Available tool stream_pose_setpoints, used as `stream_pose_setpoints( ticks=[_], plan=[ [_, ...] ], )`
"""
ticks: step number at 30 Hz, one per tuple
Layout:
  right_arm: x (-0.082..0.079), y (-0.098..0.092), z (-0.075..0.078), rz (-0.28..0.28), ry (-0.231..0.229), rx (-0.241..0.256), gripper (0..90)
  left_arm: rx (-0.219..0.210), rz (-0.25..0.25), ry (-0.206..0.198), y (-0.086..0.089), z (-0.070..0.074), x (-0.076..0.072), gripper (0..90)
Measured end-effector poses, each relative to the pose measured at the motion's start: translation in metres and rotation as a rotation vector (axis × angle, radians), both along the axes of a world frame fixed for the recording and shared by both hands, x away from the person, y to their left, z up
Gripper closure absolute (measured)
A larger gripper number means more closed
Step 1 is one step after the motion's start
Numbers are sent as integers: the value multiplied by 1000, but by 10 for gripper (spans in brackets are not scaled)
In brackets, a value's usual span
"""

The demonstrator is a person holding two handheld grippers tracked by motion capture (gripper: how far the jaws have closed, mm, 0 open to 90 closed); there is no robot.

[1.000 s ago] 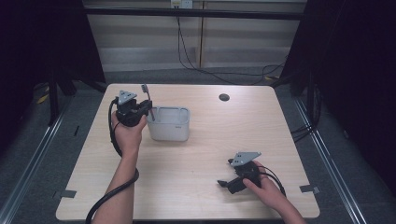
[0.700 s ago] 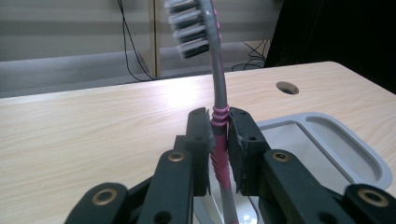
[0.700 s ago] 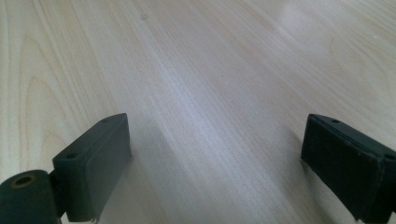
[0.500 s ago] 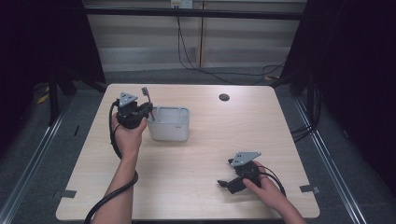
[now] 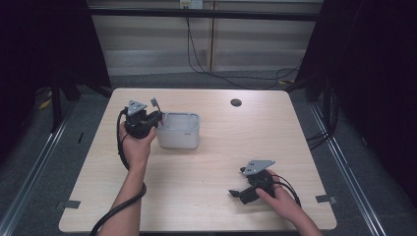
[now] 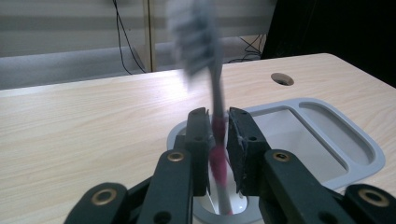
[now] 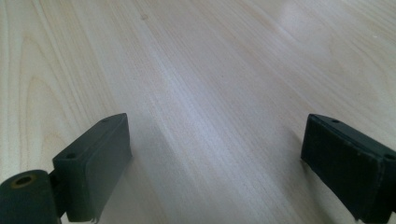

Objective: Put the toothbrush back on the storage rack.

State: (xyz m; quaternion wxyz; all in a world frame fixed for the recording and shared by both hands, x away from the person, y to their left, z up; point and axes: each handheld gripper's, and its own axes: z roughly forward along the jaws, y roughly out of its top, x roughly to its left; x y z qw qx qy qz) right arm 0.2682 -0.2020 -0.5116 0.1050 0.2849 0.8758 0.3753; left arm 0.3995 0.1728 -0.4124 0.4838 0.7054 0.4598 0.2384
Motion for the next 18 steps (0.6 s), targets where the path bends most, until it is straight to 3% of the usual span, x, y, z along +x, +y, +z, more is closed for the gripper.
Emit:
stream_pose_setpoints(
  ticks=[18],
  plan=[
    [0, 0, 0, 0, 0, 0, 77, 1, -7, 8, 0, 0, -2, 791]
  ],
)
